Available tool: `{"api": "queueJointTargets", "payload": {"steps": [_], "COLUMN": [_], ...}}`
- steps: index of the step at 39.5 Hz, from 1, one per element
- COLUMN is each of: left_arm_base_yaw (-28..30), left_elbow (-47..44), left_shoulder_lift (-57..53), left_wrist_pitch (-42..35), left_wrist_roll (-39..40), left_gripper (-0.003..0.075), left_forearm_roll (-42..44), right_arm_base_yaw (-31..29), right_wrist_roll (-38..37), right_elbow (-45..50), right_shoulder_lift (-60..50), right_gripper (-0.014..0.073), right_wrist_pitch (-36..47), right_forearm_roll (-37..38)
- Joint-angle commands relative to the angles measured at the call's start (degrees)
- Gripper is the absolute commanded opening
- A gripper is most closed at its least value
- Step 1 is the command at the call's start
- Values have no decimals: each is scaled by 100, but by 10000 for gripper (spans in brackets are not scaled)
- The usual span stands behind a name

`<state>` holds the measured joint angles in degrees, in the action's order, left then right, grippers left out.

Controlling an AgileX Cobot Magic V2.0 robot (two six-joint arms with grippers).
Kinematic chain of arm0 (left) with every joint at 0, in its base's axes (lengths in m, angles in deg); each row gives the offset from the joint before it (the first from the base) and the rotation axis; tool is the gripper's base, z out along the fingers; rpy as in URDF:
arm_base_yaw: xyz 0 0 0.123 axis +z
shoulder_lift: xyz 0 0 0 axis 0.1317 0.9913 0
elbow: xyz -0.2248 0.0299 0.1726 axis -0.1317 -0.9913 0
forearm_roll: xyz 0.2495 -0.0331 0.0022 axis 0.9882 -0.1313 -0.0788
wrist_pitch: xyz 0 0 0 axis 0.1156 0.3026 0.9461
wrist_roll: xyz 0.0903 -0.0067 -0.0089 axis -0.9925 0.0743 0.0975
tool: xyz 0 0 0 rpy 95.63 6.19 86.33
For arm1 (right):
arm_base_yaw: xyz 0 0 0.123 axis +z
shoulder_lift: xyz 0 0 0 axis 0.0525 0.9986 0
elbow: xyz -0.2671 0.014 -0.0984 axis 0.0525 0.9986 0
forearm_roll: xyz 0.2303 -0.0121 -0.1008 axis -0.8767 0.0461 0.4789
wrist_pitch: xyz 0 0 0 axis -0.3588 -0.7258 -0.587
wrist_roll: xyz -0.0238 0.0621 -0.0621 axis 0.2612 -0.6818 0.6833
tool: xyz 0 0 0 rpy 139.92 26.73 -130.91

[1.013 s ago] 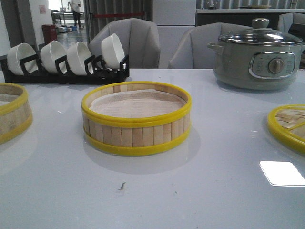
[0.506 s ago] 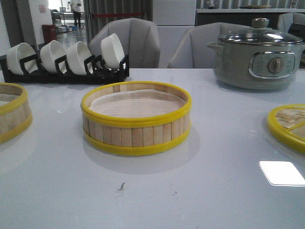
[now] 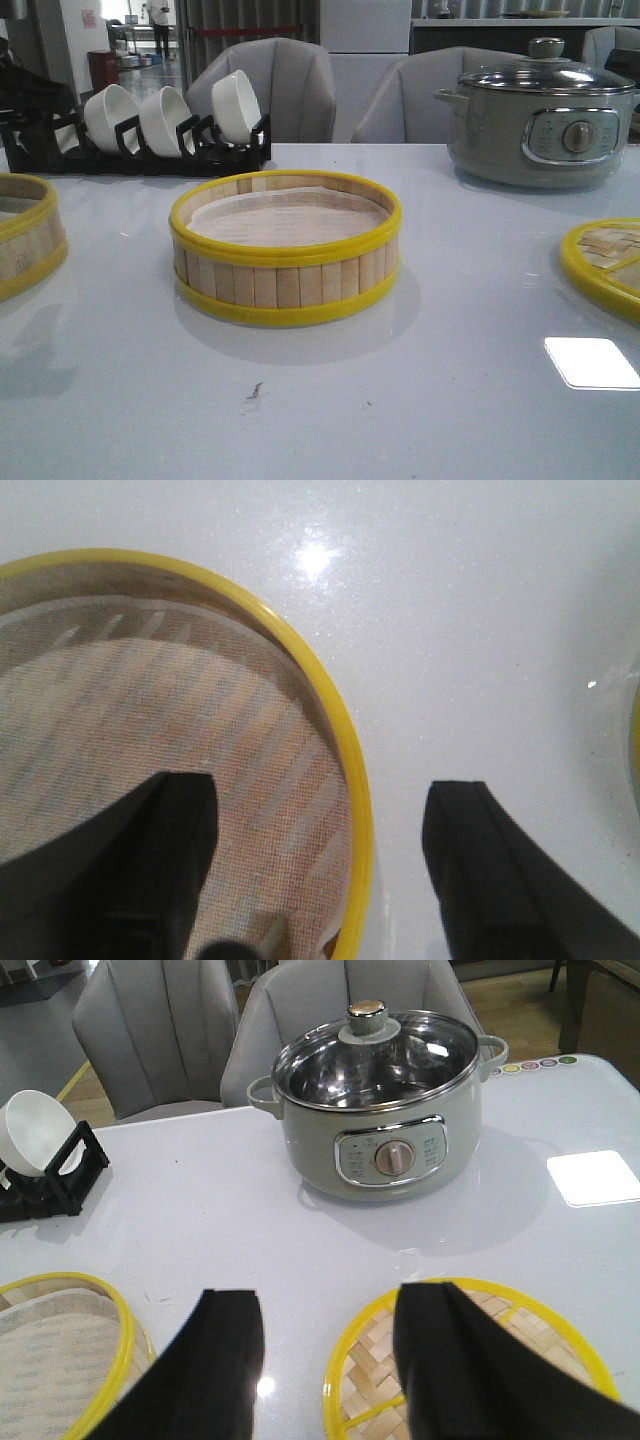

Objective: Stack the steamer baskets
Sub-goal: 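Grasp the rim of the steamer basket near the left gripper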

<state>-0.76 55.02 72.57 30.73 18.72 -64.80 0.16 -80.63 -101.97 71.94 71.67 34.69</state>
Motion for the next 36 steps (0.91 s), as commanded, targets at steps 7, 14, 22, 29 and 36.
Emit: {"api": "queueJointTargets", "payload": {"steps": [7,14,22,29,36], "left_arm_base_yaw": [-41,-41,-41,-41,-41], "left_elbow": [237,237,237,237,237], "left_shoulder_lift": [268,480,573,573,563], "left_wrist_pitch": [-420,-420,-334,-334,-322], "left_wrist_roll": [52,52,52,52,52], "left_gripper": [487,487,465,350,73], "left_forearm_roll": [-85,-203,-203,-207,-207], "right_arm_base_yaw": [9,9,9,9,9], "right_wrist_roll": [10,10,10,10,10], "right_elbow": [-218,-218,-218,-218,-218], "right_shoulder_lift": [-3,-3,-3,-3,-3], "right_gripper": [423,423,423,423,423], "right_wrist_pitch": [458,458,464,502,502], "right_forearm_roll": [15,15,15,15,15]}}
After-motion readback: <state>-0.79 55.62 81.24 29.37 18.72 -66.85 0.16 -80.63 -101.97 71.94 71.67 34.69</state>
